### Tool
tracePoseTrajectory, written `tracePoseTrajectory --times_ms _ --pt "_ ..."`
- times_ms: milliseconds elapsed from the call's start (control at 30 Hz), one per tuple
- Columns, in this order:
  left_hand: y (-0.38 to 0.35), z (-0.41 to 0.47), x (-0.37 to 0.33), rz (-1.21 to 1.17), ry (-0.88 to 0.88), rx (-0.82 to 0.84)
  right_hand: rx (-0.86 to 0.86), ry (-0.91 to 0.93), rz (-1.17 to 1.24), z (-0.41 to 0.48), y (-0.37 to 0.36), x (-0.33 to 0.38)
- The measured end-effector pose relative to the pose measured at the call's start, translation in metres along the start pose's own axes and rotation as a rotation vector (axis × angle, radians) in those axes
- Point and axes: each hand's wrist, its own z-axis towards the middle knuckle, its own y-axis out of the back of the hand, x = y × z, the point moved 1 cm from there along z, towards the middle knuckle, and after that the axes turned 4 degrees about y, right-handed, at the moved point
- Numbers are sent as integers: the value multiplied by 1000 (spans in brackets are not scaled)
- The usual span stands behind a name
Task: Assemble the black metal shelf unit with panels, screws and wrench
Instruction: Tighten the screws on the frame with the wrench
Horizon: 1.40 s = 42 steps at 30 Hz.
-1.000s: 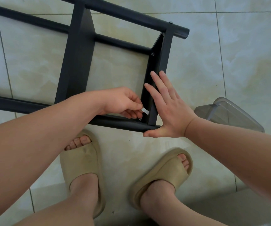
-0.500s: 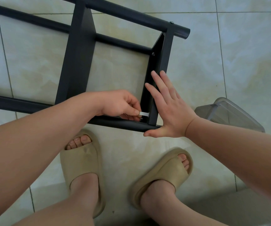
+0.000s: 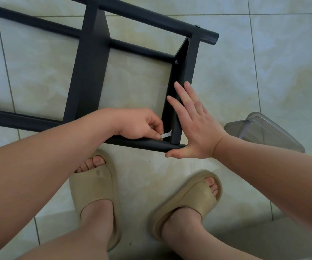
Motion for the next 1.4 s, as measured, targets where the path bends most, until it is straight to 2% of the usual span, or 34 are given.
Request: tracePoseTrajectory --times_ms 233,433,533,700,767,867,1033,1267,1400 --pt "7 -1 -5 131 0 -202 1 1 -3 0 1 0" --pt "7 1 -4 174 10 -268 -3 2 4 0 0 0" --pt "2 4 -6 49 5 -249 -2 4 7 0 0 0" --pt "-4 5 -11 -539 53 -140 -9 6 13 0 0 0" --pt "-4 6 -14 -669 85 -126 -14 9 14 0 0 0" --pt "-3 8 -14 -682 122 -194 -19 10 15 1 0 0" --pt "-3 8 -10 -788 111 -158 -23 10 22 1 -1 0" --pt "-3 5 -12 -627 74 -167 -23 12 21 0 0 0" --pt "-3 6 -15 -657 72 -179 -28 14 26 0 0 0"
